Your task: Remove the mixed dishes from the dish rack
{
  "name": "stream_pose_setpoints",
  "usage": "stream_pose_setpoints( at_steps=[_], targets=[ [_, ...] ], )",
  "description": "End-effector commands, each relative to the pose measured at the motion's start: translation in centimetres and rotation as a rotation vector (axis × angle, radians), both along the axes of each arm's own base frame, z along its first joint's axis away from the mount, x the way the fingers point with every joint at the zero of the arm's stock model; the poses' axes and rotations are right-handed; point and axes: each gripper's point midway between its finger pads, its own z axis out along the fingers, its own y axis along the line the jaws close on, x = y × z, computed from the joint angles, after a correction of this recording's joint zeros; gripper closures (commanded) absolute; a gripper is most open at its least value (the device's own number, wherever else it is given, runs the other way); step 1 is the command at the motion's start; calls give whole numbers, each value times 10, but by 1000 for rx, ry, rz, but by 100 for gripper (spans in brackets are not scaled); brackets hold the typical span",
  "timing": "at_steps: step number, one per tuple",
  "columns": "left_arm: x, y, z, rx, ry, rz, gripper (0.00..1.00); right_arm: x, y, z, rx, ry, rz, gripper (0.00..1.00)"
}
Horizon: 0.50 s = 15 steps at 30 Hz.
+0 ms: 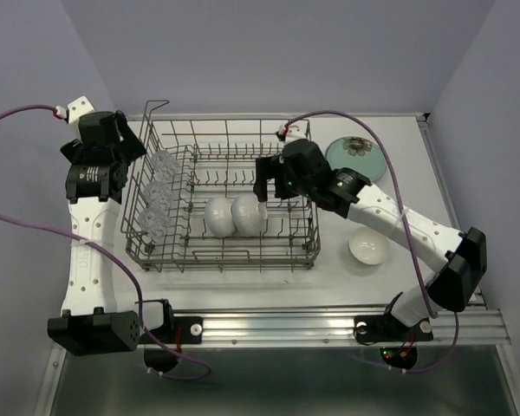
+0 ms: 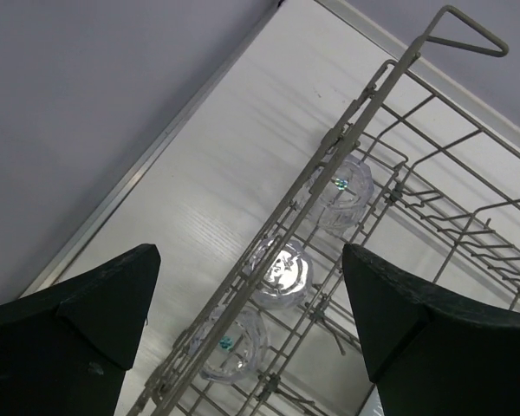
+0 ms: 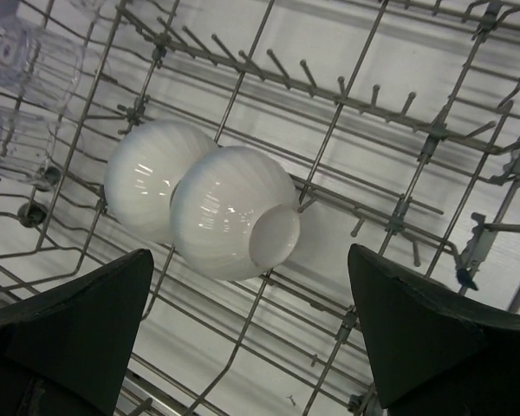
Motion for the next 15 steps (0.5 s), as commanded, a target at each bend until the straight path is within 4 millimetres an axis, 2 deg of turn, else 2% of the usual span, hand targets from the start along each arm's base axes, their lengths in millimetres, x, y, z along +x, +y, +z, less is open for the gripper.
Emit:
stream_pose_setpoints(
  at_steps=[1,2,4,9,11,14,15],
  targets=[
    [19,4,-19,20,11,-80,1,2,9,2,-17,-33,-67,0],
    [25,0,-30,18,24,-124,1,-2,17,-6,-13,-14,-54,0],
    [31,-2,-36,22,31,-153,1,-6,27,-12,-13,-5,-38,0],
    [41,5,-60,28,77,-140,1,-19,58,-38,-72,2,0,0],
    [43,7,-66,31,88,-129,2,-20,62,-45,-91,2,1,0],
    [45,9,-74,26,105,-121,15,-22,67,-54,-126,-4,7,0],
    [46,9,-76,25,109,-119,17,-20,66,-54,-137,-12,-1,0]
  ],
)
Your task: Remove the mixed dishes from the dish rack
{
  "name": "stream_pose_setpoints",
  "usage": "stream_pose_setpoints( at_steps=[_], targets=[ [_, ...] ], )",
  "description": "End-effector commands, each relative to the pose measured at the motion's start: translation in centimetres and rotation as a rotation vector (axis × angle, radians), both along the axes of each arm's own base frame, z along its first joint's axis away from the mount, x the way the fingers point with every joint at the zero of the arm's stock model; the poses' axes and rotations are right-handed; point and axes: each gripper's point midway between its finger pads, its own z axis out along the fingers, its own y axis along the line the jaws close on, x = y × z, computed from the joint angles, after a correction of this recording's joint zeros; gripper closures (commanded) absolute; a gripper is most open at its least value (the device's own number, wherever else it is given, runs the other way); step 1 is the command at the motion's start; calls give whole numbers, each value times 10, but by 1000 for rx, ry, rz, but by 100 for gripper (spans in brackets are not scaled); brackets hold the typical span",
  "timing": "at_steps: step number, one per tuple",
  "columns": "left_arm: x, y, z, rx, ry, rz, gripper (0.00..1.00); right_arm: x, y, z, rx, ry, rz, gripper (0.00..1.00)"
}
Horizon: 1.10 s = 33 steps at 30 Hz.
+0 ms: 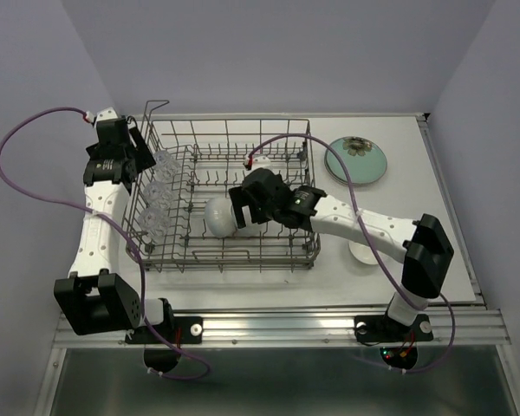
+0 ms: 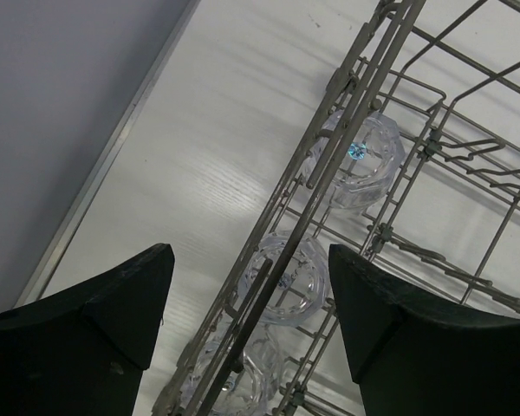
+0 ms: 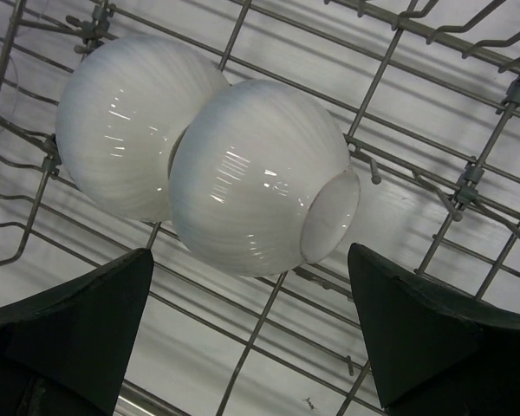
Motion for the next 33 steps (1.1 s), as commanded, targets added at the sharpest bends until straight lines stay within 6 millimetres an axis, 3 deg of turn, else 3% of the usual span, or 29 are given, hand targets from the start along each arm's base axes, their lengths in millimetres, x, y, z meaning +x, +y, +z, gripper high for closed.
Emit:
stream_pose_setpoints(
  at_steps=[1,3,8,17,27,33],
  targets=[
    [8,6,6,22,-47,5,20,12,9,23,19,-90,-32,0],
    [10,5,2,19,-38,0,32,10,14,23,0,-101,2,0],
    [10,6,-5,24,-22,4,40,3,29,11,-58,-113,84,0],
    [10,11,-3,41,-20,22,40,-2,38,1,-154,-169,94,0],
    [7,9,9,44,-57,15,41,2,35,-15,-288,-237,14,0],
    [5,9,13,45,-66,15,42,10,25,-13,-302,-266,-81,1]
  ],
)
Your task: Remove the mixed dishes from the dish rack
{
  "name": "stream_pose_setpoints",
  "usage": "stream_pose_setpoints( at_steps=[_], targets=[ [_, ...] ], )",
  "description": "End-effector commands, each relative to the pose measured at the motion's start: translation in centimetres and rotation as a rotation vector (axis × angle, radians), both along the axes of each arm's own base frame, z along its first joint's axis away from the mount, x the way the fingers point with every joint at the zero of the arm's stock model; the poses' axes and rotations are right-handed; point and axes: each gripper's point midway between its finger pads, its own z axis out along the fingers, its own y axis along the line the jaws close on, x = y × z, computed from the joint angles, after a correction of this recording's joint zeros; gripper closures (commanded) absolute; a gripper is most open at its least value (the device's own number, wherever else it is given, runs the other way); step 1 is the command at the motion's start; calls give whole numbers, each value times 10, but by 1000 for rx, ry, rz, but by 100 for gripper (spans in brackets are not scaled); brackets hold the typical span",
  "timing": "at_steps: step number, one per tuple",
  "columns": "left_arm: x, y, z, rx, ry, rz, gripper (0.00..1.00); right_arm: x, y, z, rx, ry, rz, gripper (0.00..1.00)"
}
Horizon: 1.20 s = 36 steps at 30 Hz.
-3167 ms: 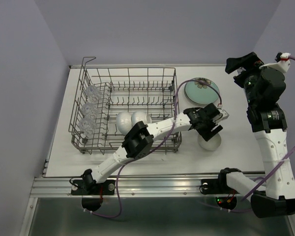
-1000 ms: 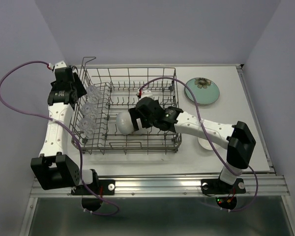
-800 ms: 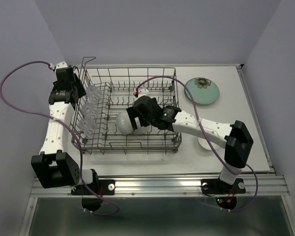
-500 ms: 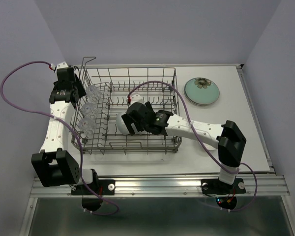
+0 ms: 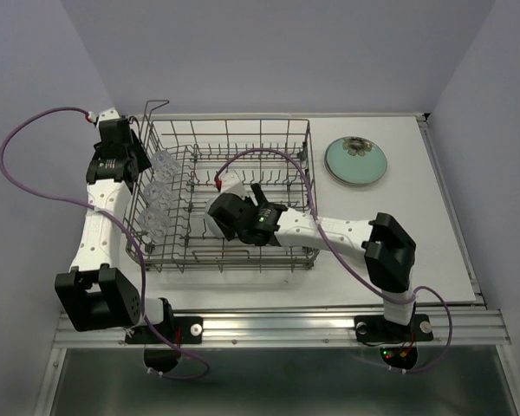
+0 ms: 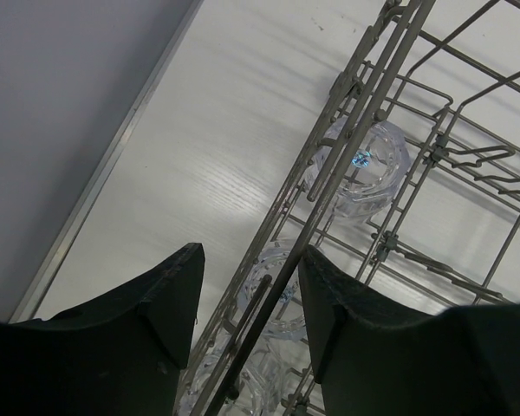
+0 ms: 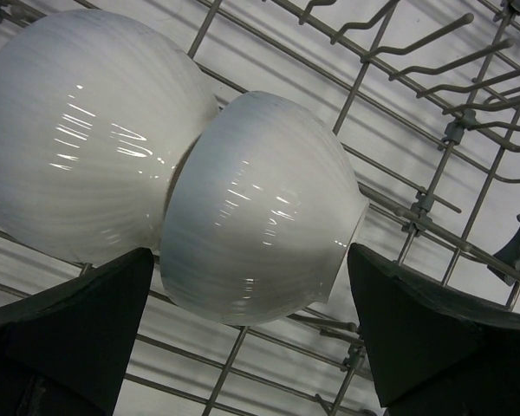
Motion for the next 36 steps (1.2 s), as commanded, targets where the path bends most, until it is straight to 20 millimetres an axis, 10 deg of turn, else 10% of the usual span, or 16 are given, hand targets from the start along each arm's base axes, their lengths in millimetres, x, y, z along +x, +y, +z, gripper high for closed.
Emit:
stream_pose_setpoints(
  at_steps=[1,15,36],
  targets=[
    [-4,5,23,26,-74,12,42,10,-3,25,43,-82,-89,4],
    [-3,4,25,20,-84,3,46,6,-3,50,160,-86,-114,56],
    [-2,-1,29,4,-101,-16,42,10,-20,116,303,-225,-183,86]
  ],
)
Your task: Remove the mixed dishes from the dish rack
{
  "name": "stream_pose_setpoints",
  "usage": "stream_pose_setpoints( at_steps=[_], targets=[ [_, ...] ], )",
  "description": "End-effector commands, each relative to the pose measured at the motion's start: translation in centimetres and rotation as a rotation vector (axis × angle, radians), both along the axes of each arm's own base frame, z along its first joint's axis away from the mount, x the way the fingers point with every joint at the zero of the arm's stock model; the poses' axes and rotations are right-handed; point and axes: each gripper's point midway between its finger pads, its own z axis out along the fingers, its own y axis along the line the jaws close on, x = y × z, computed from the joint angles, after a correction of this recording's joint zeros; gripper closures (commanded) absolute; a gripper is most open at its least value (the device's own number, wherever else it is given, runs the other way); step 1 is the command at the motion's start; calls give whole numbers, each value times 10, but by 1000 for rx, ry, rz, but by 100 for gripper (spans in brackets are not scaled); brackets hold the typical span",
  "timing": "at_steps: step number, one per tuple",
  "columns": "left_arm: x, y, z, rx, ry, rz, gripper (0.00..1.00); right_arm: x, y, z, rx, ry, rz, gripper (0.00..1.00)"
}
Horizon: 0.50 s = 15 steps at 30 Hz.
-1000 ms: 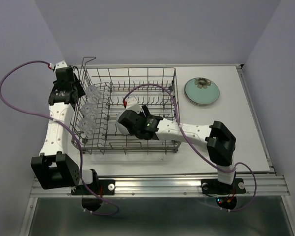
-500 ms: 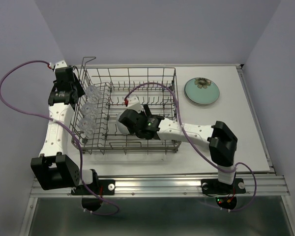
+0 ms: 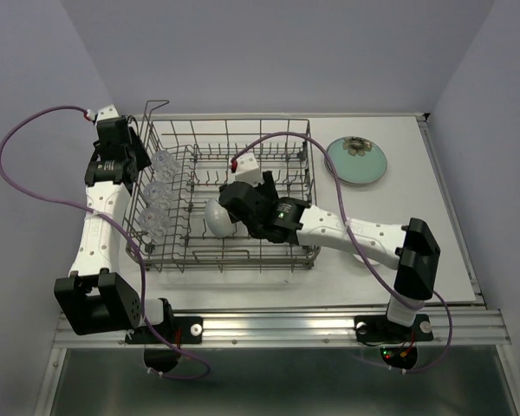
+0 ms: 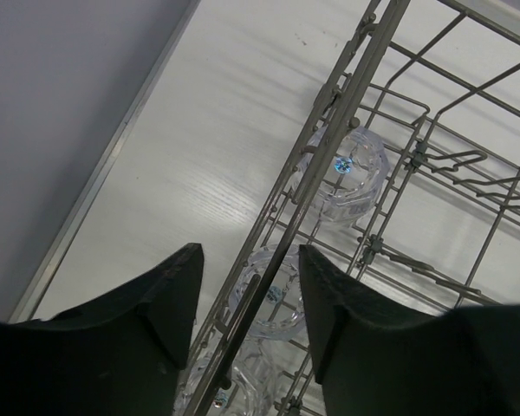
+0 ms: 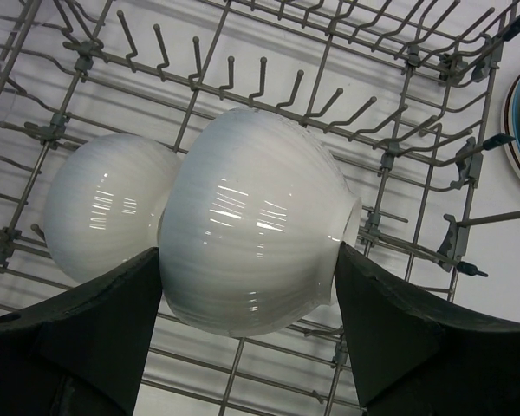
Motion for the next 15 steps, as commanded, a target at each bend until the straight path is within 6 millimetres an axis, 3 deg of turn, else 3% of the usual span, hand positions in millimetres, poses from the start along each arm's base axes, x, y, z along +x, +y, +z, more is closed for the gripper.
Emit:
stream_pose_setpoints(
  at_steps=[1,6,9,12,15],
  targets=[
    [-3,3,18,8,-56,5,37,4,-3,40,131,-90,-57,87],
    [-2,-5,35,-16,-100,-26,23,-1,-4,52,202,-91,-41,89],
    [-4,-10,56,-26,-152,-51,3,-3,-6,66,280,-99,-16,91],
    [-6,-18,83,-41,-220,-86,1,0,-13,78,355,-90,2,91],
    [-11,-44,118,-103,-317,-212,1,9,-22,81,418,-65,4,91]
  ],
)
